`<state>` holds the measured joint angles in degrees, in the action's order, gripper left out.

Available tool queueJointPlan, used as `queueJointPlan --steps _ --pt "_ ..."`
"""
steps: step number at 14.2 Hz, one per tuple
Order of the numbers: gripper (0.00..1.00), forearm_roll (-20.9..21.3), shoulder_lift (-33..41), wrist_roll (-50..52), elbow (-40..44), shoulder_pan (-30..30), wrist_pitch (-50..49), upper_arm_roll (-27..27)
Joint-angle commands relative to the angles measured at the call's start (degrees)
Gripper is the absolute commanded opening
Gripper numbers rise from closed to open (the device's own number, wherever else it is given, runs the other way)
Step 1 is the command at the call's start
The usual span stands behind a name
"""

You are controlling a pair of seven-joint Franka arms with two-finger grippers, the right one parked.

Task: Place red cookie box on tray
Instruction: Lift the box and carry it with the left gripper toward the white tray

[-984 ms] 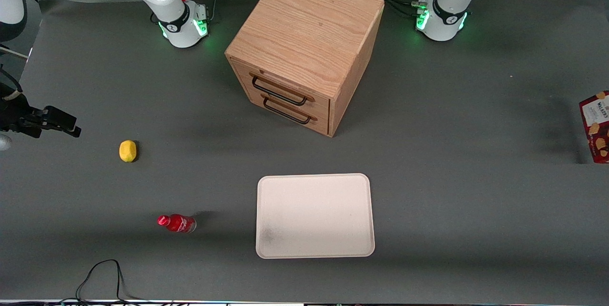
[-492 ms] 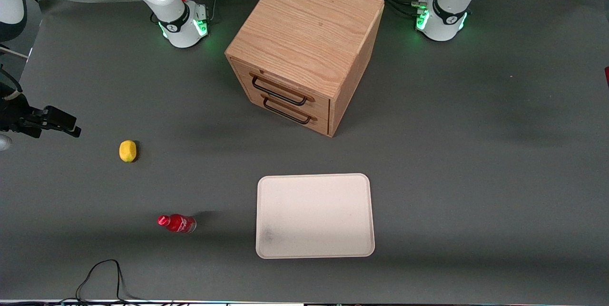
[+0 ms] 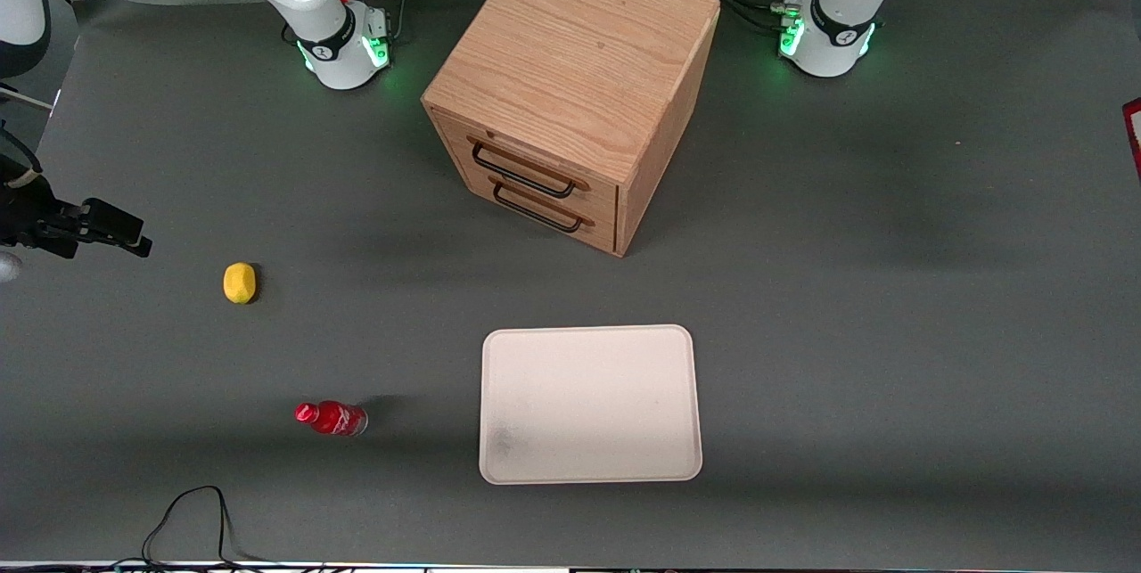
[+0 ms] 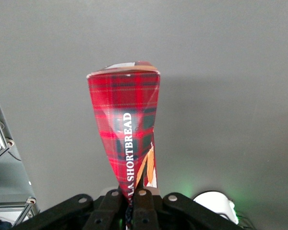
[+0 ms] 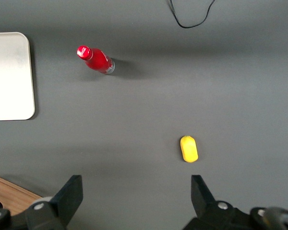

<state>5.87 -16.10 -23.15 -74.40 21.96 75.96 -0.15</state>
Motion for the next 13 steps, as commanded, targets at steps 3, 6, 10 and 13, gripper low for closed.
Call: queueJointPlan --steps 3,6,10,13 --pt "0.0 -3.2 -0.7 16.2 2.2 -12.6 -1.8 -0.4" --pt "0.0 -6.7 -2.9 28.6 3.1 -20.9 -0.1 -0.4" --pt "0.0 -7.9 -13.4 38.0 12.8 -31.8 4.5 0.2" --pt "0.0 -8.1 -21.9 42.0 20.4 -35.1 12.1 4.4"
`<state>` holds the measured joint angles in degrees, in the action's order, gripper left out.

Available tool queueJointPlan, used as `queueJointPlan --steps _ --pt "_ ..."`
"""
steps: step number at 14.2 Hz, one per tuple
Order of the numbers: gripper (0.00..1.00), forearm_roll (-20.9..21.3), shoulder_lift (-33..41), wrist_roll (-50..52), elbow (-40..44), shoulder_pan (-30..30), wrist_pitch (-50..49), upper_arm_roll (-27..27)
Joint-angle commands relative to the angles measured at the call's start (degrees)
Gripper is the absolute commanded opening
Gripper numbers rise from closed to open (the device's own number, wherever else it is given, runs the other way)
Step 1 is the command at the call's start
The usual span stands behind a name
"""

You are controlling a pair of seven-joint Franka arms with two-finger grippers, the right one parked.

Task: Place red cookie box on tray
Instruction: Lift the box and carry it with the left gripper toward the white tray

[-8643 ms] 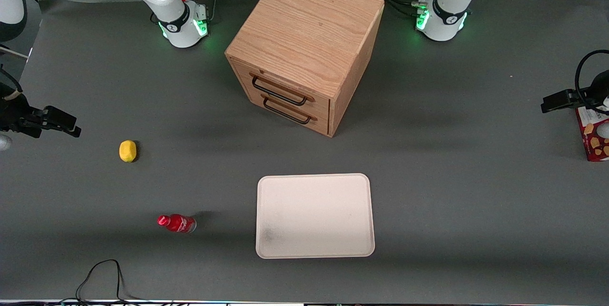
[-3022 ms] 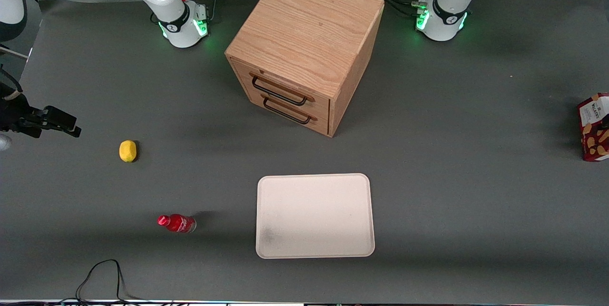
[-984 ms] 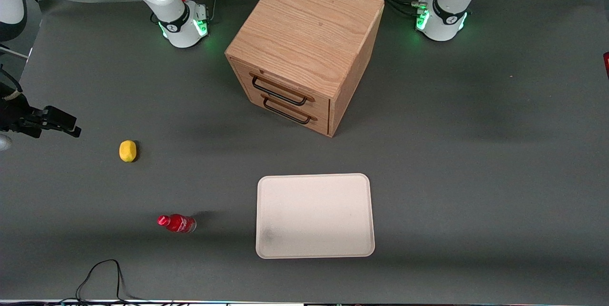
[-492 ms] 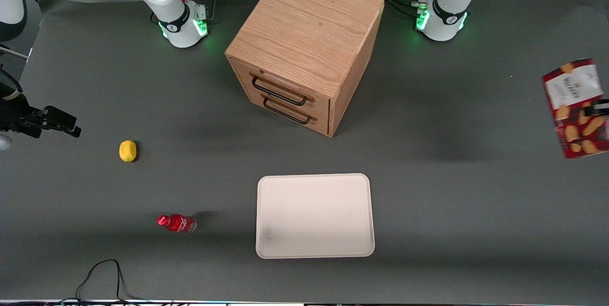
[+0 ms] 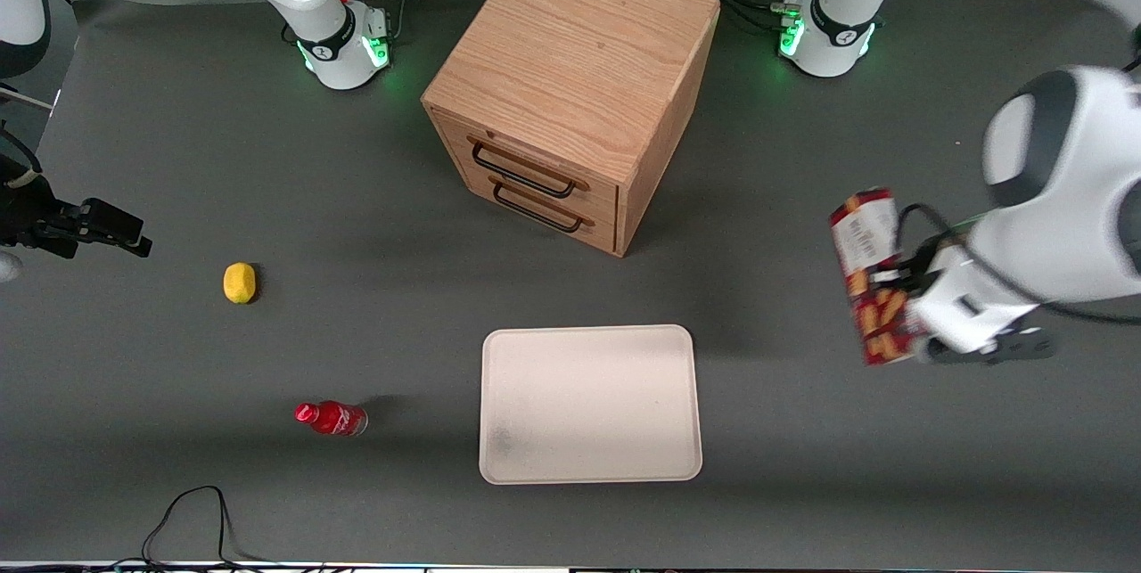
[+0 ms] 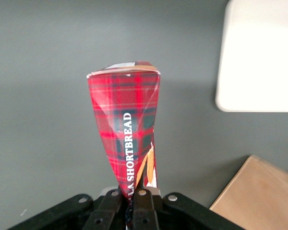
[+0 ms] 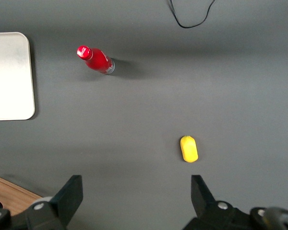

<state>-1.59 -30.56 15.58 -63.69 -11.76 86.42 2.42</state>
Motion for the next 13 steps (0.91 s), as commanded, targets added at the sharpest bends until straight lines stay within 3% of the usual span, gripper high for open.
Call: queueJointPlan --steps 1,3,13 --pt "0.0 -0.6 -10.1 6.3 11.6 -1.7 4.4 3.8" --pt "0.0 -0.6 -13.9 8.4 12.2 -1.9 11.1 6.0" --pt "0.0 -0.6 -27.3 9.8 13.6 -6.6 29.8 7.1"
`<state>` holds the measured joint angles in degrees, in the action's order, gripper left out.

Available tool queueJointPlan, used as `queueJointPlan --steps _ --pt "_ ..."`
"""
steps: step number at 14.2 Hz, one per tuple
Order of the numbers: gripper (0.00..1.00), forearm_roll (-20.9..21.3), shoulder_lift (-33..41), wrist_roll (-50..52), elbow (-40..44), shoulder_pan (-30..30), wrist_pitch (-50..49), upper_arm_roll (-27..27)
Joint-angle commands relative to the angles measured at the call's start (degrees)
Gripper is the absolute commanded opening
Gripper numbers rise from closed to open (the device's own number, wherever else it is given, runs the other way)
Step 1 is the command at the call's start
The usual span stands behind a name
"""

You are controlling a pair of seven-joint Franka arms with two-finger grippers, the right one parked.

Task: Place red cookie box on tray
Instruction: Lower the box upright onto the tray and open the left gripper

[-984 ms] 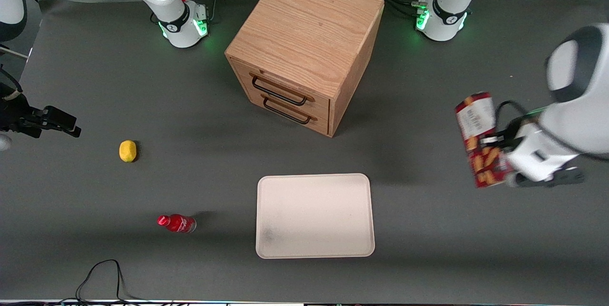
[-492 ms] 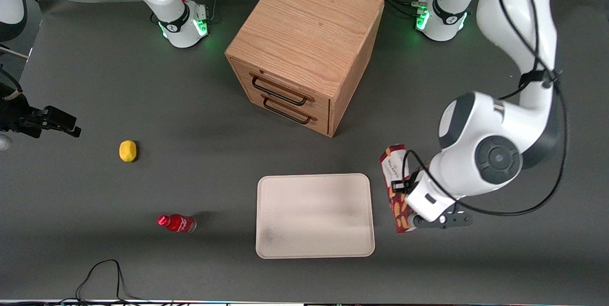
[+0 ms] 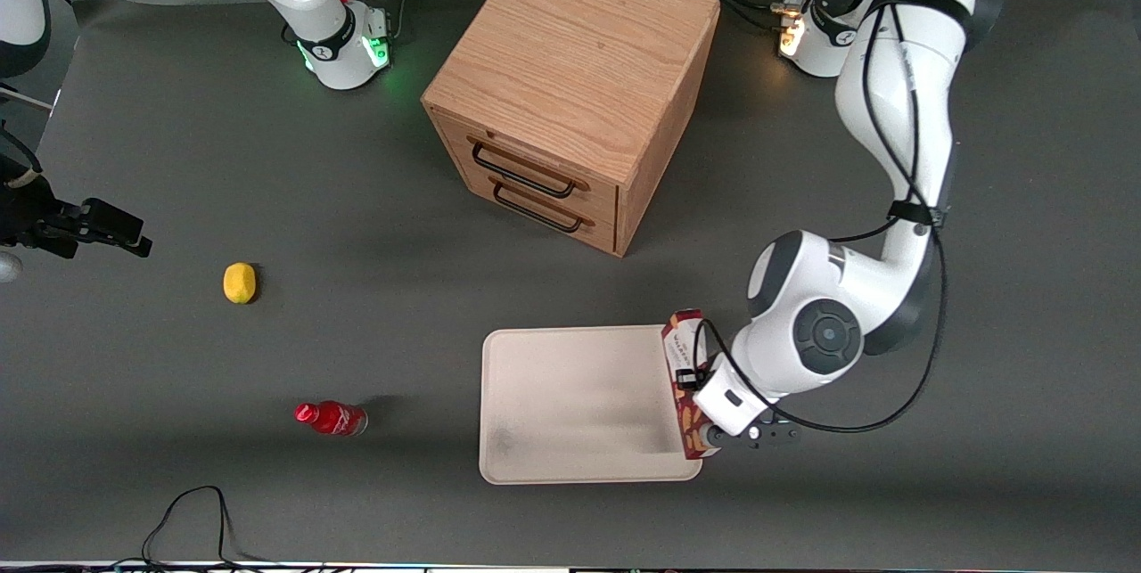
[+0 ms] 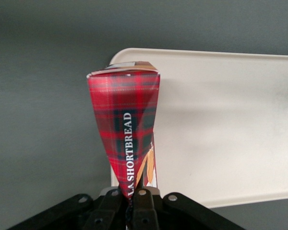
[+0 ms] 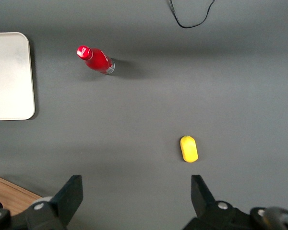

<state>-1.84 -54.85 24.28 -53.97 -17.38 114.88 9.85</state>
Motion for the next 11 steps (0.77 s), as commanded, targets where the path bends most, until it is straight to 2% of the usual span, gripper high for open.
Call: queueJointPlan --steps 1,9,10,11 --pt "0.0 -0.4 -3.4 1.1 3.9 -1.5 1.7 -0.7" --pt "0.0 -0.4 -7.1 1.0 3.1 -1.5 7.3 -0.8" --pt "0.61 -0.4 -7.4 1.0 3.0 -1.5 7.6 -0.8" --pt "1.0 -0.4 -7.5 1.0 2.9 -1.4 7.7 -0.8"
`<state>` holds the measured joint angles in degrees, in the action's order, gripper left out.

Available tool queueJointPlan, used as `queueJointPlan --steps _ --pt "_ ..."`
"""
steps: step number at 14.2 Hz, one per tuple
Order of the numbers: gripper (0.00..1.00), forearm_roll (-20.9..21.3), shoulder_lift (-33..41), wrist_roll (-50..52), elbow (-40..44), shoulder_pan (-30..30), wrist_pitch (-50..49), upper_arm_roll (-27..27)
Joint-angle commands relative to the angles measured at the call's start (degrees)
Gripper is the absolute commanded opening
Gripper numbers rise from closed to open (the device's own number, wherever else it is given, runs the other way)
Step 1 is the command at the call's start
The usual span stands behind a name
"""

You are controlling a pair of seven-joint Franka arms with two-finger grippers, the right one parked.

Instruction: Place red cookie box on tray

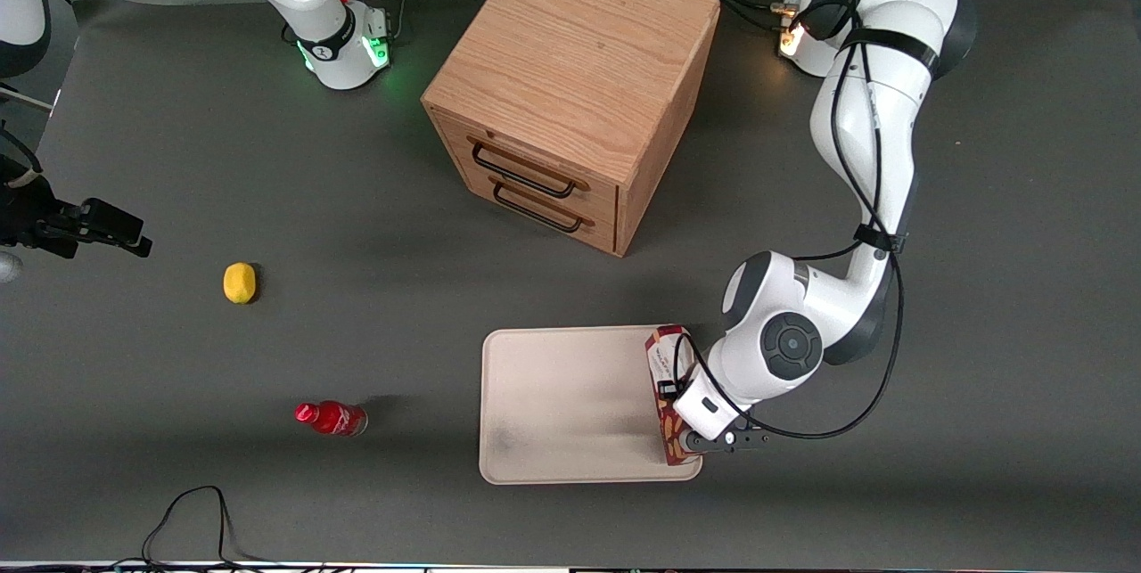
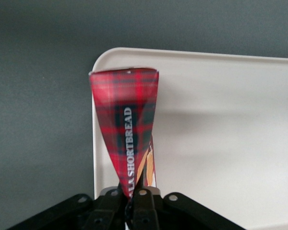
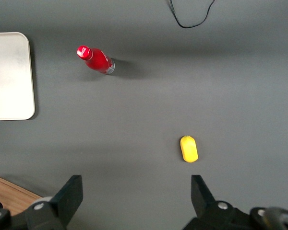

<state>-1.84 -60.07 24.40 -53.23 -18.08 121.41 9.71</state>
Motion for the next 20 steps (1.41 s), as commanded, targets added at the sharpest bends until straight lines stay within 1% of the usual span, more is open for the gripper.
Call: queueJointPlan --steps 1,6,8,11,15,17,18,20 --pt "1.0 -0.4 -2.2 0.8 2.1 -0.7 1.2 -0.7" --pt "1.0 -0.4 -2.1 0.8 1.9 -0.6 0.9 -0.6" --pt "1.0 -0.9 -0.9 1.0 1.9 -0.2 -1.1 -0.5" --pt "1.0 -1.1 1.9 0.8 2.0 0.2 -7.7 -0.5" --pt "1.0 -0.8 9.9 -0.6 1.6 3.3 -22.6 -0.5" --pt "1.0 -1.1 15.2 -5.0 -0.5 5.2 -27.5 -0.5" --pt "1.0 -1.2 18.6 -6.7 -3.0 6.7 -29.5 -0.6" --pt "1.0 -1.4 27.5 -9.1 -12.8 10.6 -28.8 -0.7"
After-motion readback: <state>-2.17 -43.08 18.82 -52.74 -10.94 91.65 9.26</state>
